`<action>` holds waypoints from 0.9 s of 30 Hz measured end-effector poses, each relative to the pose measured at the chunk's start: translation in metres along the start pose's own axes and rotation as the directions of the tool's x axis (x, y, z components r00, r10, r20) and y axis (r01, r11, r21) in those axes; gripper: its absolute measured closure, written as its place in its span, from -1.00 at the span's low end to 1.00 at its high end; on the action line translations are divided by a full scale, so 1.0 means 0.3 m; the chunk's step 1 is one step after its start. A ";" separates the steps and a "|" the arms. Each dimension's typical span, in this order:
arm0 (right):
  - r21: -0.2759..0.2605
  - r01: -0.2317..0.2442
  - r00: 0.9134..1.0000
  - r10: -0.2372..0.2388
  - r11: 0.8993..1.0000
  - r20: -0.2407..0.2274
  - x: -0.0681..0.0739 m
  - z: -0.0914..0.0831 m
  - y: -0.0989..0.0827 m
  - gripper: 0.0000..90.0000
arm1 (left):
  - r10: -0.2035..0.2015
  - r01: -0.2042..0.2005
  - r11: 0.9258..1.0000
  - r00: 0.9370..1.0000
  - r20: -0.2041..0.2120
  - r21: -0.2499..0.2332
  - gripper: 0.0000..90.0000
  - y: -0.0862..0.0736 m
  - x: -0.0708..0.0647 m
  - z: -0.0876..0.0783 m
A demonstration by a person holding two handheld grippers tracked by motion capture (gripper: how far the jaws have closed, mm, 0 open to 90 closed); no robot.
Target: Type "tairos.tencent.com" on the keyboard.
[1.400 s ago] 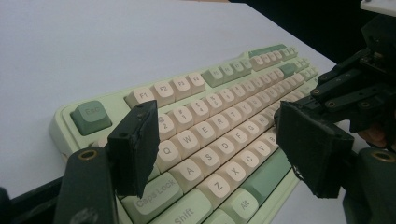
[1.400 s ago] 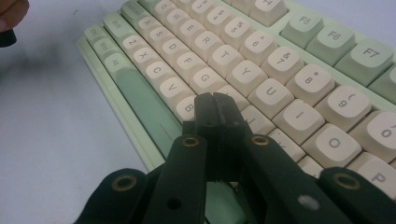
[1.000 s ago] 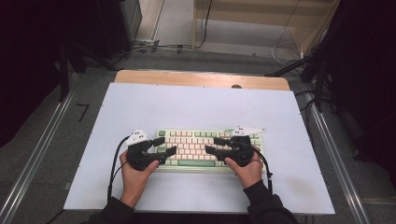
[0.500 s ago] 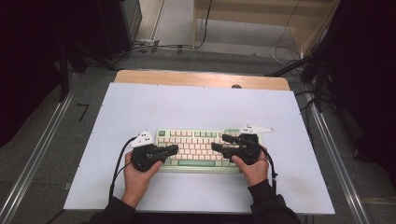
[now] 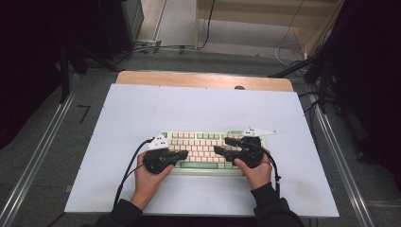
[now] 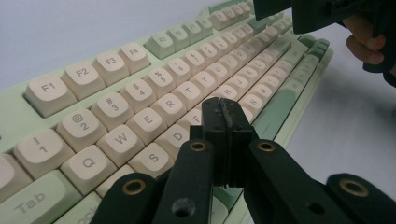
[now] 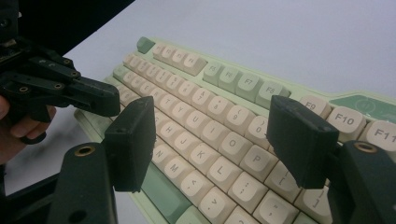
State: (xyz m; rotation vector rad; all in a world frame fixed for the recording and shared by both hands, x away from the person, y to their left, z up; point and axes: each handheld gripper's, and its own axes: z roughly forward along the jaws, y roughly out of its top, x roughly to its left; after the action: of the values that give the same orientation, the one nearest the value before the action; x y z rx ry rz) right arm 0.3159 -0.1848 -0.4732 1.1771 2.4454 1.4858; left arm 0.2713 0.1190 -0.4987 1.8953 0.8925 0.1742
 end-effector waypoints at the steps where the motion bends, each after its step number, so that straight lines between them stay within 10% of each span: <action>1: 0.001 0.003 1.000 -0.003 1.000 0.002 0.000 0.000 0.000 -0.31 | 0.006 -0.006 1.000 1.000 0.000 0.006 1.00 0.000 0.000 0.002; 27: 0.009 0.025 1.000 -0.025 1.000 0.017 0.002 0.002 -0.002 -0.29 | 0.062 -0.059 0.994 0.998 -0.027 0.095 1.00 0.005 -0.012 0.024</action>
State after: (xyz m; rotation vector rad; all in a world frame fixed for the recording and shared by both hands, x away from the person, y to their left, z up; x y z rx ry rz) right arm 0.3153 -0.1841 -0.4736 1.1522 2.4488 1.4532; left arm 0.2730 0.1112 -0.5000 2.0139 0.8771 0.2007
